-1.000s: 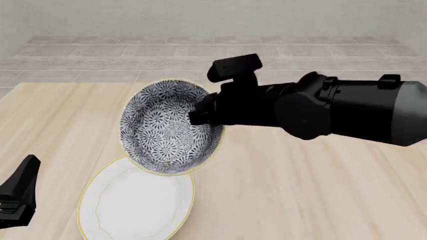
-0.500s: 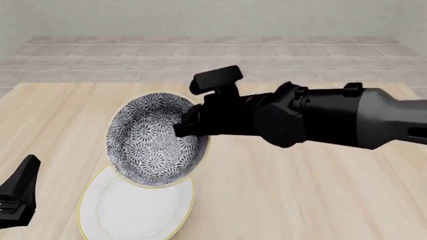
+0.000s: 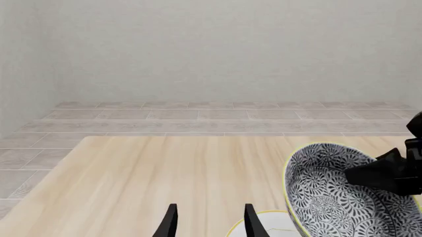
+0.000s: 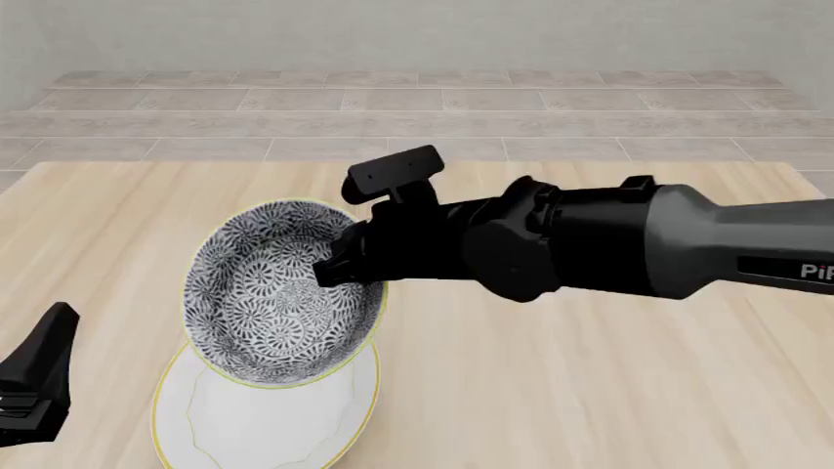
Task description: Put the bowl on the plate.
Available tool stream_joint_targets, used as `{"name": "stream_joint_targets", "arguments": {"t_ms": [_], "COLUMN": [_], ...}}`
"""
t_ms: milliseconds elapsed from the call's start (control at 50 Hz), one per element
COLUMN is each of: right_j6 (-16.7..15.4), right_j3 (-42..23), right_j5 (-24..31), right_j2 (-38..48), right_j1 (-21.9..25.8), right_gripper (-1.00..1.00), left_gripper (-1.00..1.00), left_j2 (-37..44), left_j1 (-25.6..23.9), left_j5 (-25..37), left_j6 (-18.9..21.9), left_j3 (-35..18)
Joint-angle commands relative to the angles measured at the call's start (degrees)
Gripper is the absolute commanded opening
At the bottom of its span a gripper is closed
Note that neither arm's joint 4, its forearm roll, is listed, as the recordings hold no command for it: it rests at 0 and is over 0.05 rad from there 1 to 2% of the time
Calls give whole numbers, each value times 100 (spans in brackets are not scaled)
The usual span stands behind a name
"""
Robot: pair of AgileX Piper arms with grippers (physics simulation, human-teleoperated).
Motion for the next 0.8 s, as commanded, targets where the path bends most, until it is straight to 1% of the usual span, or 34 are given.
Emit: {"name": "stream_joint_targets", "arguments": {"t_ms": [20,340,480,800], "right_j6": [55,105,166,155], "right_j3": [-127,-164,-123,-203], "right_j5": [-48,-66,-164,-145], "right_j2": [162,353,516,658], "right_j1": [113,219,280,327], "right_gripper": [-100,-100,-100,-100], "left_gripper": [100,100,100,100], "left_j2": [0,0,0,0], "left_j1": [0,0,0,0], "left_j5": [0,0,0,0], "left_j6": [0,0,0,0], "left_j3": [0,0,0,0]}}
